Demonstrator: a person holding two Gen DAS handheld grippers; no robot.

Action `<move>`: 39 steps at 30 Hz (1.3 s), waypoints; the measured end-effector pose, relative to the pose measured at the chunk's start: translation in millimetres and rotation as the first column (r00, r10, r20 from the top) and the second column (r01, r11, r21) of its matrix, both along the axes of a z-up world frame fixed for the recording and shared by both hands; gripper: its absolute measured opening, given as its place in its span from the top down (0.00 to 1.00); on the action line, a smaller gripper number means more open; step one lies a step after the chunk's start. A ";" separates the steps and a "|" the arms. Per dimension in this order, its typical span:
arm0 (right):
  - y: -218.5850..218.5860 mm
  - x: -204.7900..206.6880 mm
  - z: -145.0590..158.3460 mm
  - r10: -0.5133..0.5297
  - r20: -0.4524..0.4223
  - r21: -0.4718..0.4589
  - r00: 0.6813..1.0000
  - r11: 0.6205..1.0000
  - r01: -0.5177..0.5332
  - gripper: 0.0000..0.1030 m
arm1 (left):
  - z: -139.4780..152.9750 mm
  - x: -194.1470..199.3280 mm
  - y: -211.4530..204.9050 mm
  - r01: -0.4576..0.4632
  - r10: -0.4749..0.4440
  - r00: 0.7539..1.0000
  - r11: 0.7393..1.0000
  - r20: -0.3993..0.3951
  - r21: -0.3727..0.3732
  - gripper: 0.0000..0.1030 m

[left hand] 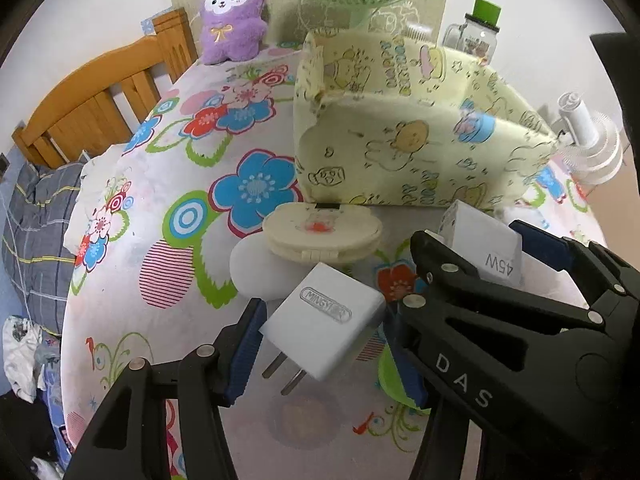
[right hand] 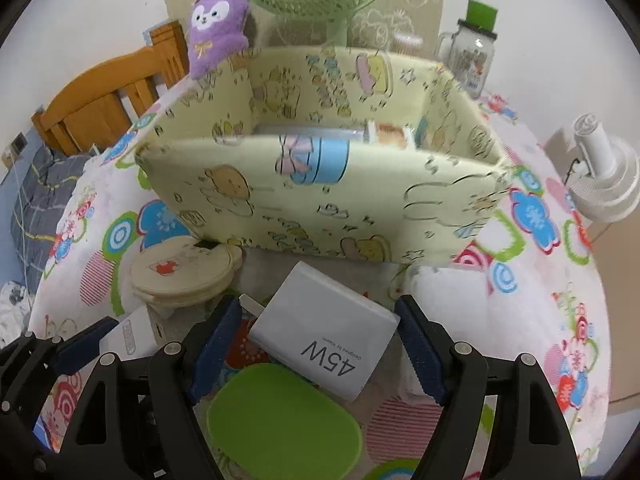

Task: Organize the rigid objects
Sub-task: 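Lift both chargers and carry them toward the fabric box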

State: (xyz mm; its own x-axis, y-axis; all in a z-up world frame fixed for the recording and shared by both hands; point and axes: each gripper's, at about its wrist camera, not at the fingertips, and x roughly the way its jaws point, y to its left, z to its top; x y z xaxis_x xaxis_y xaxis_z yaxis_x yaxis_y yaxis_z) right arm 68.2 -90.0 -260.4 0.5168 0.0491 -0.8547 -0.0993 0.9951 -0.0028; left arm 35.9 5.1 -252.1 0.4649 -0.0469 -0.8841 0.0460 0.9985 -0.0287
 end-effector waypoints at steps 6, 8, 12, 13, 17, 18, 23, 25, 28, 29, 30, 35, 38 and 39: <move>-4.3 -16.7 25.2 -0.093 0.037 0.014 0.995 0.996 0.093 0.22 | 22.4 -5.5 0.8 0.071 -0.071 0.997 0.997 0.043 -0.005 0.39; -6.4 -21.2 32.6 -0.124 0.046 0.014 0.991 0.992 0.123 0.22 | 28.4 -6.2 0.9 0.095 -0.094 0.994 0.995 0.047 -0.011 0.39; -6.8 -25.1 48.7 -0.171 0.062 0.028 0.983 0.985 0.170 0.22 | 44.5 -6.4 -0.4 0.142 -0.141 0.987 0.990 0.072 -0.004 0.39; -7.4 -25.5 51.9 -0.176 0.068 0.034 0.982 0.984 0.174 0.22 | 47.7 -5.9 -0.8 0.149 -0.148 0.986 0.989 0.081 0.000 0.39; -10.7 -22.7 61.8 -0.182 0.092 0.067 0.979 0.982 0.176 0.22 | 59.3 -2.8 -4.5 0.152 -0.154 0.983 0.988 0.104 0.027 0.39; -11.4 -21.6 63.3 -0.177 0.091 0.074 0.980 0.983 0.171 0.22 | 62.2 -2.3 -5.2 0.143 -0.146 0.983 0.989 0.108 0.033 0.39; -14.1 -19.7 73.6 -0.142 0.101 0.049 0.985 0.989 0.138 0.22 | 71.5 -2.9 -10.5 0.126 -0.131 0.984 0.991 0.119 0.049 0.39; -18.6 -18.2 75.4 -0.134 0.093 0.055 0.987 0.990 0.129 0.22 | 74.1 -2.3 -14.0 0.120 -0.125 0.985 0.992 0.119 0.047 0.39; -25.0 -14.1 78.8 -0.120 0.072 0.063 0.990 0.991 0.116 0.22 | 78.6 -0.7 -19.3 0.095 -0.099 0.988 0.995 0.119 0.036 0.39; -26.7 -12.6 81.7 -0.113 0.070 0.058 0.991 0.992 0.109 0.22 | 80.6 0.0 -20.7 0.086 -0.089 0.989 0.996 0.118 0.030 0.39; -27.3 -11.5 86.1 -0.108 0.078 0.046 0.991 0.993 0.105 0.22 | 82.6 1.3 -21.9 0.078 -0.080 0.990 0.997 0.115 0.023 0.39; -25.3 -9.5 102.6 -0.074 0.096 0.041 0.993 0.997 0.070 0.22 | 93.9 6.3 -28.3 0.056 -0.059 0.990 0.998 0.130 0.029 0.39; -26.1 -6.0 111.8 -0.057 0.097 0.049 0.994 0.997 0.052 0.22 | 104.6 7.1 -29.9 0.047 -0.050 0.989 0.999 0.142 0.028 0.39; -26.2 -5.4 114.6 -0.053 0.102 0.048 0.993 0.998 0.048 0.22 | 107.0 8.1 -30.7 0.044 -0.048 0.988 0.999 0.144 0.031 0.39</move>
